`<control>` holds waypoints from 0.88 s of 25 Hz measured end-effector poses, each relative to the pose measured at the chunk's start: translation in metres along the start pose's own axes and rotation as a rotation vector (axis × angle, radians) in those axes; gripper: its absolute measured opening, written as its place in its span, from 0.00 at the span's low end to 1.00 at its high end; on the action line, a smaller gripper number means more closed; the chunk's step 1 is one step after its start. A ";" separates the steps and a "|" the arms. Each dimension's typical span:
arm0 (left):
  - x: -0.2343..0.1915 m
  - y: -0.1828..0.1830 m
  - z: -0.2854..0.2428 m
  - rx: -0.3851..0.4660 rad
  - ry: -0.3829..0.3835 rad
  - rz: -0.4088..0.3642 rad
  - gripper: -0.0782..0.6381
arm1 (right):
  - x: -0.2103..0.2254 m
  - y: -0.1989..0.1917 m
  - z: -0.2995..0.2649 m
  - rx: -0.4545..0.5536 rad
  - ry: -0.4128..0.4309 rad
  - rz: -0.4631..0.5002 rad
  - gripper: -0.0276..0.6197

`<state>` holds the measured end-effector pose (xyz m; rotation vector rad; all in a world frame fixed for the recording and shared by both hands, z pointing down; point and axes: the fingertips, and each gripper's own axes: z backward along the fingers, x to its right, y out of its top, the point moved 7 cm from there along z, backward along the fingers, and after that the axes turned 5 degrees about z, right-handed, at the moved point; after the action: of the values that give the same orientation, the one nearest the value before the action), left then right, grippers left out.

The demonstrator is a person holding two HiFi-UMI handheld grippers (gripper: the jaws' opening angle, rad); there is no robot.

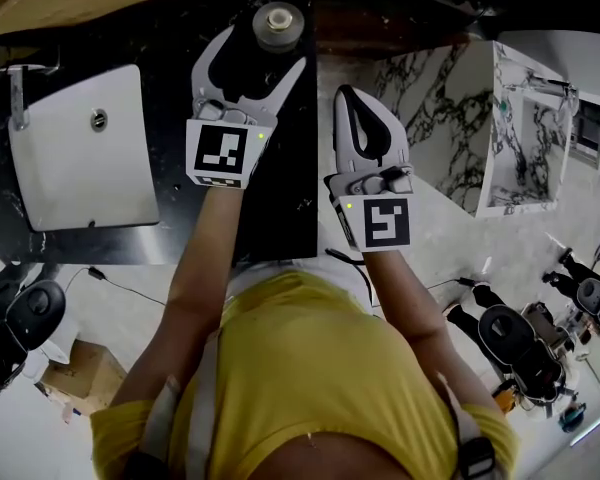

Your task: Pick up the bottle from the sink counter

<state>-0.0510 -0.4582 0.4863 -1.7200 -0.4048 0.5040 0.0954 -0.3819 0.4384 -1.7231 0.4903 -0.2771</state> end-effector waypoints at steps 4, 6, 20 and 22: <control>-0.001 -0.002 -0.020 -0.078 0.005 -0.018 0.67 | 0.001 -0.003 -0.002 0.000 -0.006 -0.013 0.04; -0.002 -0.002 -0.028 -0.094 0.005 -0.007 0.67 | 0.000 -0.004 -0.003 -0.003 -0.004 -0.012 0.04; -0.007 -0.011 -0.052 -0.259 0.017 0.047 0.63 | -0.001 -0.005 -0.003 -0.011 -0.006 -0.019 0.05; -0.007 -0.010 -0.052 -0.258 0.014 0.039 0.59 | -0.002 -0.005 -0.003 -0.011 -0.007 -0.018 0.04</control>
<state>-0.0286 -0.5026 0.5060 -1.9823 -0.4419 0.4844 0.0932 -0.3824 0.4441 -1.7395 0.4725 -0.2813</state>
